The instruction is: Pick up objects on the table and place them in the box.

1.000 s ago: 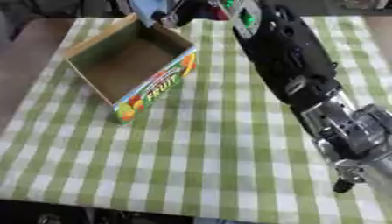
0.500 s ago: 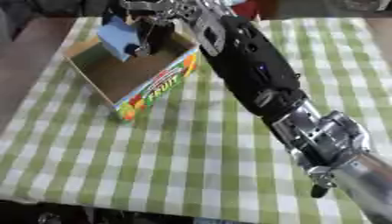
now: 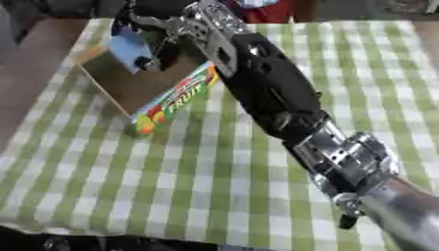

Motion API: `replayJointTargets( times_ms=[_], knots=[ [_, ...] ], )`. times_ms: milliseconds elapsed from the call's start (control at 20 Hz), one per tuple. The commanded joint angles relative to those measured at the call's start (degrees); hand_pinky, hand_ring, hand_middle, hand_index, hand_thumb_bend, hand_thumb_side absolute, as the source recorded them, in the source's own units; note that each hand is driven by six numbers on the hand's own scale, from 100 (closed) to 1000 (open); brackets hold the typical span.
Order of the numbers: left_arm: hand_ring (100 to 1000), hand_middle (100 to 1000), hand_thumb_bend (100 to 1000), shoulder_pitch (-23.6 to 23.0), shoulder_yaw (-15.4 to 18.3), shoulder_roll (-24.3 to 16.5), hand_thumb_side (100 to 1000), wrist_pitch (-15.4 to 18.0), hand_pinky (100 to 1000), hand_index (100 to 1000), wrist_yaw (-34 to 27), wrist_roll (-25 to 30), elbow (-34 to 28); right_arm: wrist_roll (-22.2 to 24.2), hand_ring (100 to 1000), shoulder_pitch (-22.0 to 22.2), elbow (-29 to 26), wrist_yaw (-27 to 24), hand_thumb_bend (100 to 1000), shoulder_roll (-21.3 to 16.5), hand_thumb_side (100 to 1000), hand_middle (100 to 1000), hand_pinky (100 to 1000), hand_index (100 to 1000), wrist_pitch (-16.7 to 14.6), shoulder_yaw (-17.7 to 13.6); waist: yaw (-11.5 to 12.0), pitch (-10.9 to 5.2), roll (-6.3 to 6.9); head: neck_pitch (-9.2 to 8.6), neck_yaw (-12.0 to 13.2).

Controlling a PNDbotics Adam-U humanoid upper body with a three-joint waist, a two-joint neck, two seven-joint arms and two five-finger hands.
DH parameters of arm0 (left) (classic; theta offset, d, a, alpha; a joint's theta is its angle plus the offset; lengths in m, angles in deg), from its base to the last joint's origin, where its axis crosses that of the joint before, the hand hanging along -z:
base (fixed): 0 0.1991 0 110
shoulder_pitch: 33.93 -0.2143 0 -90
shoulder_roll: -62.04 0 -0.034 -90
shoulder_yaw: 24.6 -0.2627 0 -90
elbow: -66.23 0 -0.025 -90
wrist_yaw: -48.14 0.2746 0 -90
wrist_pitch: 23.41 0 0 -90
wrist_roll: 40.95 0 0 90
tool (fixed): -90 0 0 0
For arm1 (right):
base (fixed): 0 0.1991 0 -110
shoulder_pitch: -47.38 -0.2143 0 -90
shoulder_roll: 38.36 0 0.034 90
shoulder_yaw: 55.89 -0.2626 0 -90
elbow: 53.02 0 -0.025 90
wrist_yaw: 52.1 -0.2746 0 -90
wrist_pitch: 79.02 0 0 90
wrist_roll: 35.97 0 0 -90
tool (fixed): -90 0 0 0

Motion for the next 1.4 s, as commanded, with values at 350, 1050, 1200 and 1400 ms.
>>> replayJointTargets(
  times_ms=[350, 1050, 1200, 1400],
  knots=[
    [634, 604, 167, 1.0, 0.0, -0.1, 710, 0.0, 658, 833, -0.3, 0.2, -1.1, -2.6, 794, -0.3, 6.1, 5.9, 100, 0.7, 232, 774, 720, 902, 1.4, -2.6, 0.0, -0.83, 0.29, 0.25, -0.1],
    [632, 602, 170, 0.5, 0.1, -0.2, 709, -0.1, 657, 832, -0.1, 0.1, -1.1, -14.2, 849, -1.1, 2.4, 5.5, 440, -0.9, 459, 931, 746, 1000, 3.9, -3.1, -0.9, -1.57, 0.17, 0.27, 1.0],
    [633, 602, 169, 0.2, 0.2, -0.3, 709, -0.1, 656, 831, 0.0, 0.0, -1.1, -16.4, 832, -1.9, -1.8, 1.2, 400, -2.5, 457, 899, 723, 1000, 4.9, -3.3, -1.5, -1.93, 0.08, 0.27, 2.0],
    [633, 602, 169, -0.4, 0.5, -0.6, 708, 0.0, 656, 831, 0.3, -0.4, -1.1, -18.3, 817, -2.0, -8.2, -12.9, 306, -5.2, 415, 877, 682, 981, 8.9, -4.7, -2.9, -2.52, 0.03, 0.27, 3.4]
  ],
)
